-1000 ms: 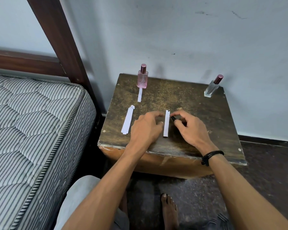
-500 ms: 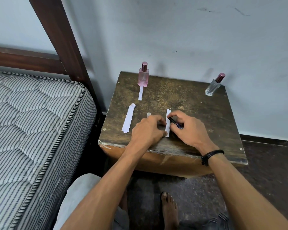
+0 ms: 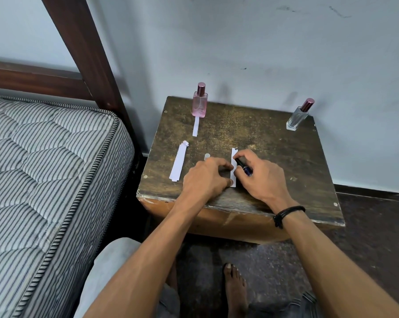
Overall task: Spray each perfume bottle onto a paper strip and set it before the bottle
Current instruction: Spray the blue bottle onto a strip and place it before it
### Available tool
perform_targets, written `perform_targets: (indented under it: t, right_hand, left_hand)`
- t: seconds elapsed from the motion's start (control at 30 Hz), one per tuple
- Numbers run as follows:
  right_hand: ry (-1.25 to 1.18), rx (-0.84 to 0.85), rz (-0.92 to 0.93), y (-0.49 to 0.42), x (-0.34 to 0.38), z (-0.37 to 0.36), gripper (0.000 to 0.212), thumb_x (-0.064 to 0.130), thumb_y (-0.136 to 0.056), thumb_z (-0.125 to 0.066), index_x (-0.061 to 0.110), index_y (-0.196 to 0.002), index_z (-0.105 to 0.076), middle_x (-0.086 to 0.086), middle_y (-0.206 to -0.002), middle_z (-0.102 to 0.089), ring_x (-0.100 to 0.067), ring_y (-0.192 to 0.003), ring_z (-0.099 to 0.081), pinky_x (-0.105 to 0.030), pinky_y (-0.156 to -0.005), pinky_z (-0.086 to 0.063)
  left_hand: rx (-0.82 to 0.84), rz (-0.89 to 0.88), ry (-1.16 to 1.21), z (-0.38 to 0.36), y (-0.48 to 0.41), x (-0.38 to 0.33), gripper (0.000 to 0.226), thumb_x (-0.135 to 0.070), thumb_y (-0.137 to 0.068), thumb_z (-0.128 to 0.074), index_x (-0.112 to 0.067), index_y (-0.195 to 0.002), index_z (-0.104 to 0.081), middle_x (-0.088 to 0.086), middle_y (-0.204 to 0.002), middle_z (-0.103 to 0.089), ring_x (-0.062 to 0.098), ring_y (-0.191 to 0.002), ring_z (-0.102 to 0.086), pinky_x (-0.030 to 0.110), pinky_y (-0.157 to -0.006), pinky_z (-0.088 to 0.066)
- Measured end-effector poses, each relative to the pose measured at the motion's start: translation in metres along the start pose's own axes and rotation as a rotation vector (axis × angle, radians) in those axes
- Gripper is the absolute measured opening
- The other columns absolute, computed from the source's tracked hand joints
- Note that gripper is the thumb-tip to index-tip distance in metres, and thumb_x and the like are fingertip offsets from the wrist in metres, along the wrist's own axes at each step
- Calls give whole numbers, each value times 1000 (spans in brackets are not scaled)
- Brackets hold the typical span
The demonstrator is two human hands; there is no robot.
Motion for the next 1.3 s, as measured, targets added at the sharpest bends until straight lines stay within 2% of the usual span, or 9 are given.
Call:
perform_targets:
  t: [0.23,0.8,1.03,1.2,1.3]
  right_hand:
    - [37,-3,25,0,3,0,25,40,-97,-59,33,-120,-59,4,-69,-64,-27,-69,-63,-34,-57,-34]
    - [65,-13,50,0,7,0,24,41,-98,-59,29,-119,-60,0,-72,-65,-28,-69,-61,-34,-57,-32]
    - [-43,-53,-9,-1,0,2,30,38,-97,-59,33,-127,-58,10,-67,-58,-21,-63,-55,-33,-58,-36]
    - [-60,-24,-14,-4,-6,2,31,34,-97,-57,36,-129,-57,11,-64,-55,-20,-64,-57,-34,-58,-40]
    - [-51,-4,-18,-9,-8,4,32,35,-98,-56,39,-130,-59,11,-68,-57,-21,-68,-59,-34,-61,-40]
  left_hand:
    - [3,11,11,-1,-2,2,38,-41,-75,-73,-53,-110,-65,4,-92,-73,22,-97,-69,39,-83,-55]
    - [22,18,15,-3,-5,4,40,-42,-72,-73,-53,-110,-65,5,-92,-73,23,-94,-70,41,-85,-56]
    - [18,21,11,-1,-4,4,40,-41,-75,-75,-53,-112,-64,5,-95,-73,23,-96,-69,40,-84,-56]
    - [25,23,25,-2,-5,4,39,-41,-73,-76,-52,-109,-65,-1,-102,-74,24,-92,-71,40,-88,-56]
    - [34,27,28,-1,-6,4,39,-40,-73,-78,-51,-108,-66,1,-98,-74,24,-91,-72,40,-89,-56]
Point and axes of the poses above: each hand's wrist, its own y-axis away from the middle knuckle, its own z-axis out of the back of the hand, x = y × z, the point moved 7 cm from there along -y, towards the middle knuckle
